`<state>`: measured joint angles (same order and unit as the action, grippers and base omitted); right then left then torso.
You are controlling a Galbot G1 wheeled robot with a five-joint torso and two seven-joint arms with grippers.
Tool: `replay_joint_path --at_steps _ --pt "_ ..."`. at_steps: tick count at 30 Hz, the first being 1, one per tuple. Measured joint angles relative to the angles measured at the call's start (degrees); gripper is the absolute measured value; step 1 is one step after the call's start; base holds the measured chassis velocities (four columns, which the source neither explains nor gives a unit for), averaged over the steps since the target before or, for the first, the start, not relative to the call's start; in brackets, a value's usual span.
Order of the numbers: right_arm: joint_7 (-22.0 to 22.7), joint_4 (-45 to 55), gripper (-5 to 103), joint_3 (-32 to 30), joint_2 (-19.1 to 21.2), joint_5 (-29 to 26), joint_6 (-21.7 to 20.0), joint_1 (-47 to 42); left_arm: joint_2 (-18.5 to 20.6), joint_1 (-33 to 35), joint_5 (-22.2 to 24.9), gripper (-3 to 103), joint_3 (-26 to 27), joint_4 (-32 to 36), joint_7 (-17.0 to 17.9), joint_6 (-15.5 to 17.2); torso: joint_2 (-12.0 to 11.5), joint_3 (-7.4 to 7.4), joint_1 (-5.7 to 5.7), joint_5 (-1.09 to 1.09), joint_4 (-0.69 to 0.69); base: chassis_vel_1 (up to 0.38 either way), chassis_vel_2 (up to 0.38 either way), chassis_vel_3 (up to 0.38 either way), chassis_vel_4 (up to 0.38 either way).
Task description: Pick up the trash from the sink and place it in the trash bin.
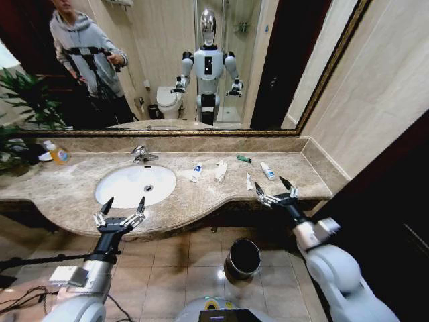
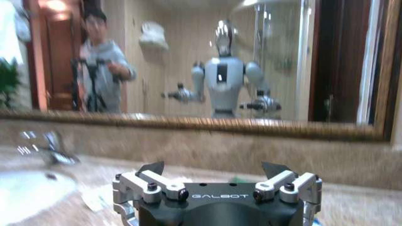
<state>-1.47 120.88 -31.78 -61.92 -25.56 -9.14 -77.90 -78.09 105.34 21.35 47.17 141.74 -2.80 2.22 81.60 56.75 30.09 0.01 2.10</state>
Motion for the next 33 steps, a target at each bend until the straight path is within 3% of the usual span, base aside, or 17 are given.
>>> replay_joint_path --at_steps 6,16,29,33 --pt "0.09 -15.94 100 4.83 1.96 -0.51 0.48 14.47 0.01 0.00 0.00 100 0.00 0.00 0.01 0.00 0.00 0.00 0.00 -0.01 0.02 0.000 0.000 0.000 0.000" --pt "-0.63 -32.20 100 9.88 0.74 0.60 2.79 24.82 0.01 0.00 0.00 100 0.00 0.00 0.00 0.00 0.00 0.00 0.00 -0.01 0.01 0.000 0.000 0.000 0.000" --pt "-0.47 -40.76 100 10.88 -0.03 2.57 4.62 29.97 0.00 0.00 0.00 100 0.00 0.00 0.00 0.00 0.00 0.00 -0.01 -0.01 0.01 0.000 0.000 0.000 0.000" --pt "0.60 -41.50 100 11.10 0.17 1.14 2.51 30.77 0.00 0.00 0.00 100 0.00 0.00 0.00 0.00 0.00 0.00 -0.01 -0.01 0.01 0.000 0.000 0.000 0.000"
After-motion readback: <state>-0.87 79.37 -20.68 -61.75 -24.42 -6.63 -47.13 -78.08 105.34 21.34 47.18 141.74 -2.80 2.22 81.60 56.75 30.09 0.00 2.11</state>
